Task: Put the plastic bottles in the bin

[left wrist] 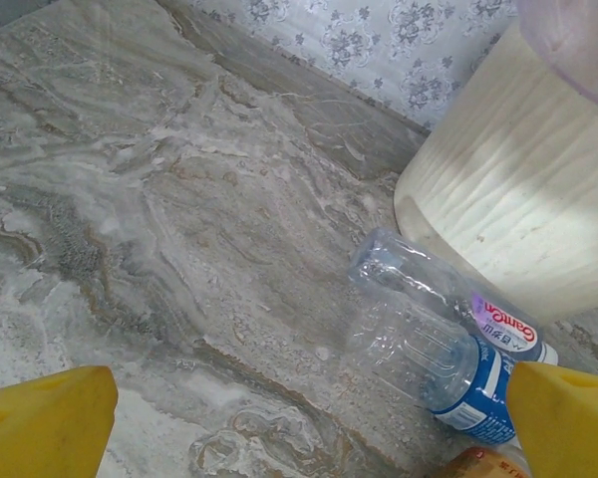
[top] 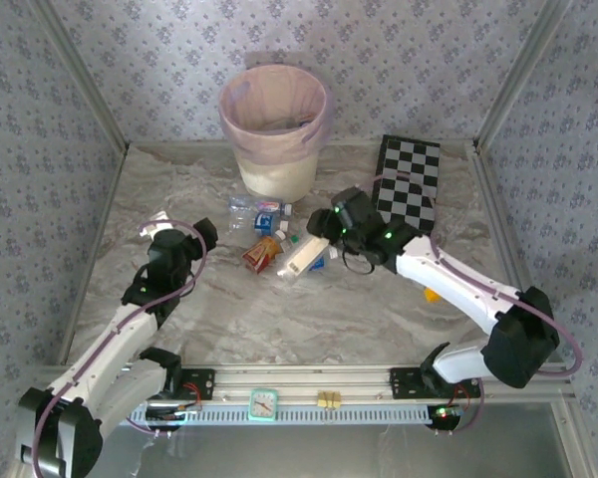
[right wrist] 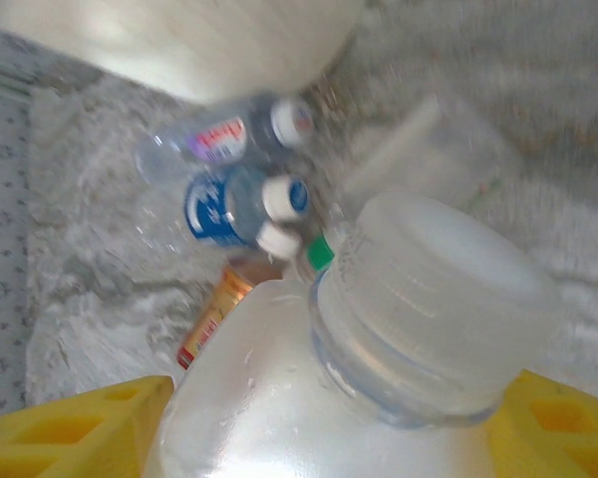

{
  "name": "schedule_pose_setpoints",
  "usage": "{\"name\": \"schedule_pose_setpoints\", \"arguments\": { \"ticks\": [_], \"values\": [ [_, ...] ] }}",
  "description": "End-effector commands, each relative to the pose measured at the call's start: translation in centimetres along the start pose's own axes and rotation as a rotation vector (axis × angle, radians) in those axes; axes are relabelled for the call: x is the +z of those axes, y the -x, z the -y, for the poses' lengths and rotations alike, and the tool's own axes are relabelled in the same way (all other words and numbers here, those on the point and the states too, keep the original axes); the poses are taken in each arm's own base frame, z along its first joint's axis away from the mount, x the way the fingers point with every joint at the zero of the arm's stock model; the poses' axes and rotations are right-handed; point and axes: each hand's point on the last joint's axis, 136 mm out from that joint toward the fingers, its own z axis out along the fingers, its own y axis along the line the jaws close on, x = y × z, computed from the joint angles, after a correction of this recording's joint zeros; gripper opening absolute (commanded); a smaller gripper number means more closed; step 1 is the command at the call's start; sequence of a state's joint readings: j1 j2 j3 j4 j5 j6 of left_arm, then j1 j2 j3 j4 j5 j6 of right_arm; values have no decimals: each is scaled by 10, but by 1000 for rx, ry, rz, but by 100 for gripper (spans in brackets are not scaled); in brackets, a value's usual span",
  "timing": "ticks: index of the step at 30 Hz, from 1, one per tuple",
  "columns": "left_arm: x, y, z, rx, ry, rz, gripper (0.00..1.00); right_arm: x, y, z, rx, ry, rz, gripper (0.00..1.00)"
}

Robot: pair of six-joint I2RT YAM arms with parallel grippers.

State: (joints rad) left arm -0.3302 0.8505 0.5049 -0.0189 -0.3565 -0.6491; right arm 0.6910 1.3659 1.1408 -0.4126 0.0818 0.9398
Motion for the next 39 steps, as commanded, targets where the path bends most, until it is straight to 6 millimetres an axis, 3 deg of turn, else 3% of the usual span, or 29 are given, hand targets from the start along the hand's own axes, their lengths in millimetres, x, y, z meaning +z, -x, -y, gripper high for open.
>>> {"name": "schedule_pose_setpoints", "arguments": {
  "ticks": [1,6,14,23,26,31,39],
  "values": [
    [-3,7,-4,-23,12,22,100,-30,51,-24,-109,61,110,48],
    [-1,4,-7,-33,20,11,100,-53,119,-57,-125,163,269,48],
    [-1,-1,-16,-45,37,6,100,-82,188,-106,-129,317,492,48],
    [1,0,-14,-58,19,-7,100,-79,259,-166,-186,466,628,47],
    [1,-2,-15,-58,20,-13,100,-66,278,-178,-228,456,668,47],
    [1,-1,-15,-57,17,-12,100,-26,302,-191,-263,452,676,47],
    [2,-2,-13,-62,2,-18,100,42,304,-191,-312,453,644,47]
  ]
}}
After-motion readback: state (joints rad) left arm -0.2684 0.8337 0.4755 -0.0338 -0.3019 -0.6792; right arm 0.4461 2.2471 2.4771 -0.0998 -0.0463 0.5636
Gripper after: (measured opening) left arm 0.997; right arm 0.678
